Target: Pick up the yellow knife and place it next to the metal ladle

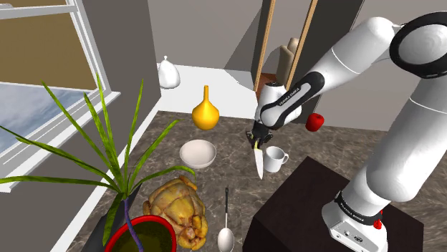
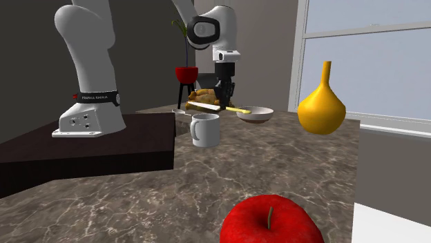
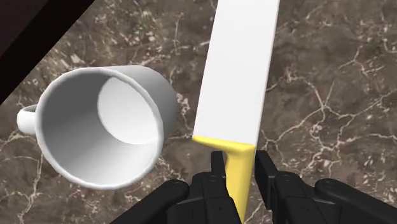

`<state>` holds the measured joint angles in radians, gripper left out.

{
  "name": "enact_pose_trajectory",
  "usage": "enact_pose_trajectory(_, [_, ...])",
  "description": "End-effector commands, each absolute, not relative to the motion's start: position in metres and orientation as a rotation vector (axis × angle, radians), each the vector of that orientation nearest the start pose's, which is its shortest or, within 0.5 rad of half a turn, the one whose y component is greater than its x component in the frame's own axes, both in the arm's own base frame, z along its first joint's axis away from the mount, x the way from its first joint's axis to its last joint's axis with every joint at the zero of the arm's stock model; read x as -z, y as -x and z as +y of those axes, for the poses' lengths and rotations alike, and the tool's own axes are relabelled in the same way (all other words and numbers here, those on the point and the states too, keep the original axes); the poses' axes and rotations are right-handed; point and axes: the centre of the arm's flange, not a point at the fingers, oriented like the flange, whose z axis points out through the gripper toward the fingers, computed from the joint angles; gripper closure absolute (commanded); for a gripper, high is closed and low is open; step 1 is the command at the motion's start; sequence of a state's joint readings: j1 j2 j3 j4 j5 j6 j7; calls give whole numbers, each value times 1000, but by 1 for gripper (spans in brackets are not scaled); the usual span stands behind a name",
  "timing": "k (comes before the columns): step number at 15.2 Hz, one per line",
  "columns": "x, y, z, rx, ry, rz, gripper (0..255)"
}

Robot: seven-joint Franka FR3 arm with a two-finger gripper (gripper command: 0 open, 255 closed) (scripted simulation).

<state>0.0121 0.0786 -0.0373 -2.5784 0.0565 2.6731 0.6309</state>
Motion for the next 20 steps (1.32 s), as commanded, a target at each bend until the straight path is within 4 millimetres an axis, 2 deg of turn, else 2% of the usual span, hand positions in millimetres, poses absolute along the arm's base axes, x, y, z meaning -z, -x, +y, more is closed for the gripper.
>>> enact_pose_trajectory(1, [-233,-432,10,14,2922,1079,255])
enact_pose_trajectory(20, [-233,-292,218,14,2922,1079,255])
